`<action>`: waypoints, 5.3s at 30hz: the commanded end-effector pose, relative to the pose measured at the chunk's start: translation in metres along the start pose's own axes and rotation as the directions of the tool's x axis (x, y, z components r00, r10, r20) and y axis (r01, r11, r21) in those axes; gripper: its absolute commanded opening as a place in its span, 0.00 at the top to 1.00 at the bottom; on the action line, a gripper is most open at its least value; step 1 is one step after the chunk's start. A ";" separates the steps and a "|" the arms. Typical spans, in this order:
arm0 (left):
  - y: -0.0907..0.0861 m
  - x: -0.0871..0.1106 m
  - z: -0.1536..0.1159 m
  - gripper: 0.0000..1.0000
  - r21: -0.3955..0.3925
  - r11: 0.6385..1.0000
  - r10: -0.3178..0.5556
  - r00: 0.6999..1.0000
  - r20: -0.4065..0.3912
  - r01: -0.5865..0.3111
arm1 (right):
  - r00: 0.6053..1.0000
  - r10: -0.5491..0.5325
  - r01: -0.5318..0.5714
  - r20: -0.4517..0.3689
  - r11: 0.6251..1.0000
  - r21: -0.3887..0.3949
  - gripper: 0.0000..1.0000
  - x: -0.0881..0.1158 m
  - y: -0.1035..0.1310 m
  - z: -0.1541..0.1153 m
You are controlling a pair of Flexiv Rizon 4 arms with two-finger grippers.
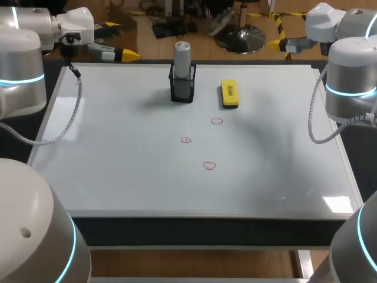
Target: Pick up the inspection probe, press it on each red-marked spot on the whiteboard one by one, put down the probe, pick up the eraser, and wipe off all the red marks.
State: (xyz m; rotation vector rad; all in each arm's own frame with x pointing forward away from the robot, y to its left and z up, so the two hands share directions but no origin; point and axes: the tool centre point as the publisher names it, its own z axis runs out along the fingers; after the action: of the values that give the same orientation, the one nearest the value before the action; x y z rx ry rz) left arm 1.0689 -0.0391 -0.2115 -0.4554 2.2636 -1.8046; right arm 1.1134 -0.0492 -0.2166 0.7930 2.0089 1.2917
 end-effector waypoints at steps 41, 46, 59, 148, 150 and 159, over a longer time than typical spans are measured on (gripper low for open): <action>0.019 0.064 0.123 0.00 0.103 0.995 0.047 0.906 -0.421 -0.003 | 1.000 0.000 0.000 -0.001 1.000 0.001 0.00 0.000 0.000 0.000; 0.023 0.068 0.136 0.00 0.102 0.995 0.043 0.907 -0.419 0.000 | 1.000 0.000 0.000 -0.001 1.000 0.001 0.00 0.000 0.000 0.000; 0.031 0.065 0.165 0.00 0.100 0.995 0.044 0.914 -0.403 -0.004 | 1.000 0.000 0.000 -0.001 1.000 0.001 0.00 0.000 0.000 0.000; -0.067 0.025 -0.021 1.00 0.142 0.988 0.074 0.994 -0.078 -0.062 | 1.000 0.000 0.000 -0.001 1.000 0.001 0.00 0.000 0.000 0.000; -0.061 0.022 -0.029 1.00 0.143 0.988 0.073 0.995 -0.074 -0.062 | 1.000 0.000 0.000 -0.001 1.000 0.001 0.00 0.000 0.000 0.000; -0.032 0.016 -0.048 1.00 0.138 0.987 0.091 0.993 -0.071 -0.081 | 1.000 0.000 0.000 -0.001 1.000 0.001 0.00 0.000 0.000 0.000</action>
State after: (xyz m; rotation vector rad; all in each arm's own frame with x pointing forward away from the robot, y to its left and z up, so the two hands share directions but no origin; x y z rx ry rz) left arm 1.0438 -0.0137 -0.1648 -0.2705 2.1631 -1.9363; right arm 1.1134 -0.0492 -0.2166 0.7930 2.0090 1.2917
